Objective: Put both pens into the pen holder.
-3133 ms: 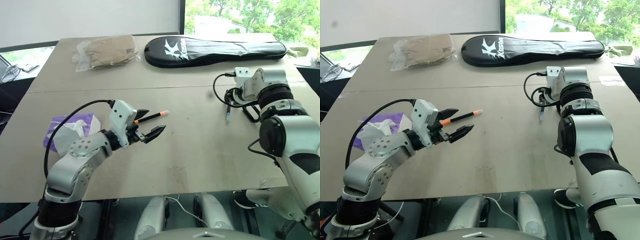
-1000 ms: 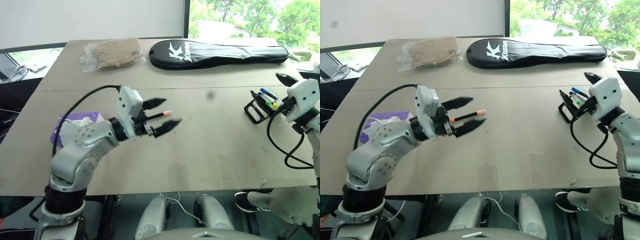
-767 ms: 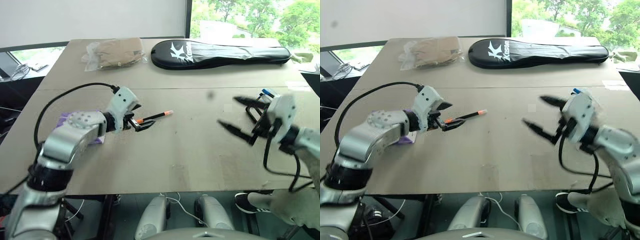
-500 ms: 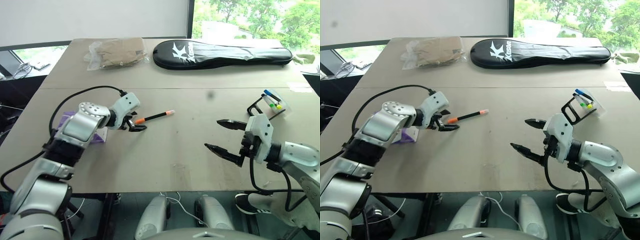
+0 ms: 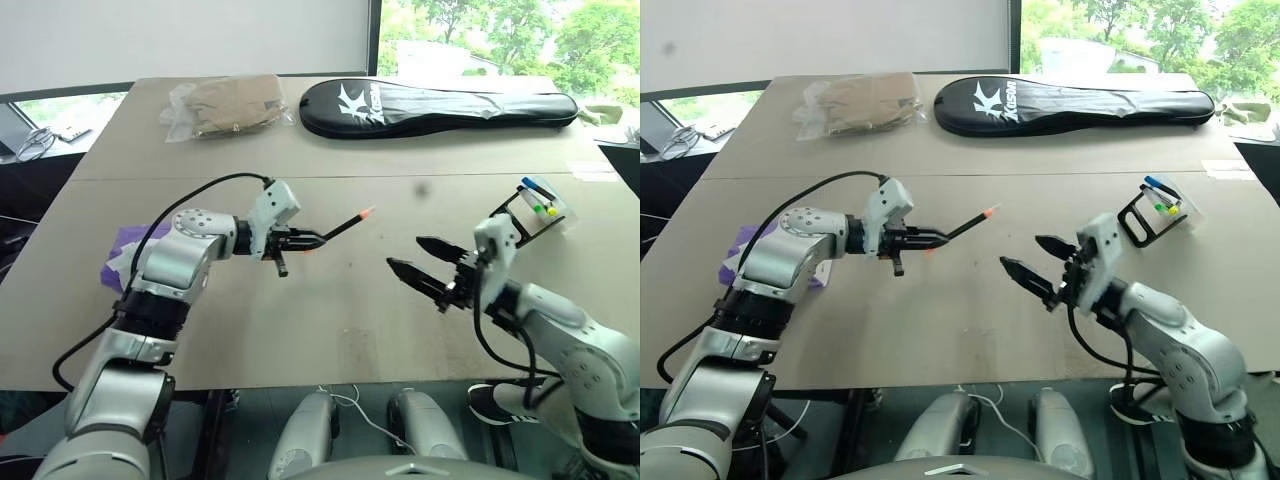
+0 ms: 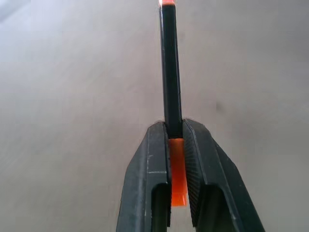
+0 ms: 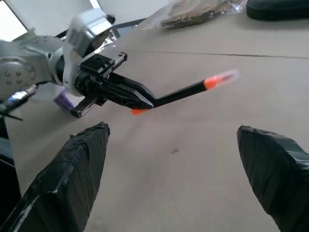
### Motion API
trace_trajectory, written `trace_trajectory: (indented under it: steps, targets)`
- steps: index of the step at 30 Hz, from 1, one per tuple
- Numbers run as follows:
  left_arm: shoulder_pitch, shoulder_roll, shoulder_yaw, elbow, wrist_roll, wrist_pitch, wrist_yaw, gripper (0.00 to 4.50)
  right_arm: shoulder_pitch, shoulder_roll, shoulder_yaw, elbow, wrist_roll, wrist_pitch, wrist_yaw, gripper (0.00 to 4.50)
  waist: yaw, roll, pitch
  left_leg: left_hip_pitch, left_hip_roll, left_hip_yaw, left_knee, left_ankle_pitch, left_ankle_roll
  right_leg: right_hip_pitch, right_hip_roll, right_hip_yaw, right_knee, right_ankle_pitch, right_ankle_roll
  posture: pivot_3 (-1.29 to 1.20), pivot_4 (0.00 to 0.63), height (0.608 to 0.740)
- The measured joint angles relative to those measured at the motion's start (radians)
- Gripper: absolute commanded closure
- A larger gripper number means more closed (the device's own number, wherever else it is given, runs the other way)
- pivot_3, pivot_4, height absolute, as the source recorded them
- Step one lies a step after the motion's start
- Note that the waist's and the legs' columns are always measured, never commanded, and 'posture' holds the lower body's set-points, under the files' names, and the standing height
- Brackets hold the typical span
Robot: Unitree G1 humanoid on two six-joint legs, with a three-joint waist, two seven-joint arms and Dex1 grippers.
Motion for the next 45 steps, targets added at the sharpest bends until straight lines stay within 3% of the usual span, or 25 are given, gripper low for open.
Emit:
trace_trajectory:
  steps: [7,16,22,27,29,33,38,45]
  targets:
    - [0.099,0.006,0.035,-0.235,-0.071,0.043,0.012,4.41,-0.193,0.115,-0.068,0.160,0.219,0.137,-0.171,0.00,0.002,0.000,0.000,0.000,-0.001,0.001,0.000,0.000,0.000,-0.001,0.000,0.001,0.000,0.000,0.000,0.00,0.150,0.740]
    - [0.126,0.018,0.036,-0.306,-0.077,0.042,0.018,4.50,-0.242,0.088,-0.118,0.197,0.408,0.193,-0.235,4.35,0.000,0.000,0.000,0.000,-0.001,0.002,-0.001,0.000,0.001,-0.001,0.001,0.000,0.000,0.000,0.000,0.00,0.150,0.740]
    - [0.128,0.011,0.032,-0.305,-0.079,0.020,0.013,4.50,-0.231,0.061,-0.118,0.188,0.460,0.188,-0.254,4.42,-0.001,0.000,0.000,0.001,0.000,0.002,-0.001,0.000,0.001,-0.001,0.002,-0.001,0.000,0.000,0.000,0.00,0.150,0.740]
    - [0.103,-0.032,0.085,-0.273,-0.146,0.049,0.043,2.26,-0.191,-0.007,-0.154,0.163,0.442,0.147,-0.278,4.42,0.004,0.000,0.000,0.000,-0.001,0.002,0.000,0.000,0.001,-0.001,0.002,-0.002,0.000,0.000,0.000,0.00,0.150,0.740]
    - [0.067,-0.039,0.120,-0.264,-0.158,0.075,0.081,1.30,-0.189,-0.107,-0.197,0.139,0.382,0.113,-0.262,4.42,0.006,0.001,0.001,0.000,-0.001,0.002,0.000,0.000,0.001,0.000,0.002,-0.003,0.000,0.000,0.001,0.00,0.150,0.740]
    - [0.050,-0.048,0.127,-0.259,-0.175,0.105,0.102,1.27,-0.219,-0.333,-0.274,0.127,0.285,0.077,-0.170,4.42,0.003,0.003,0.002,0.000,-0.001,0.003,0.000,0.000,0.001,0.000,0.002,-0.003,-0.001,0.000,0.001,0.00,0.150,0.740]
    - [0.068,-0.095,0.077,-0.269,-0.163,0.096,0.131,1.27,-0.305,-0.742,-0.267,0.180,0.028,0.015,0.029,4.42,0.005,0.004,0.003,0.000,0.000,0.003,-0.001,0.000,0.001,0.000,0.002,-0.003,-0.002,0.000,0.001,0.00,0.150,0.740]
    - [0.074,-0.113,0.067,-0.269,-0.125,0.061,0.167,1.27,-0.331,-0.802,-0.210,0.254,-0.135,-0.010,0.138,4.42,0.004,0.003,0.003,0.000,0.001,0.006,-0.001,0.000,0.001,0.000,0.002,0.003,-0.001,0.000,0.001,0.00,0.150,0.740]
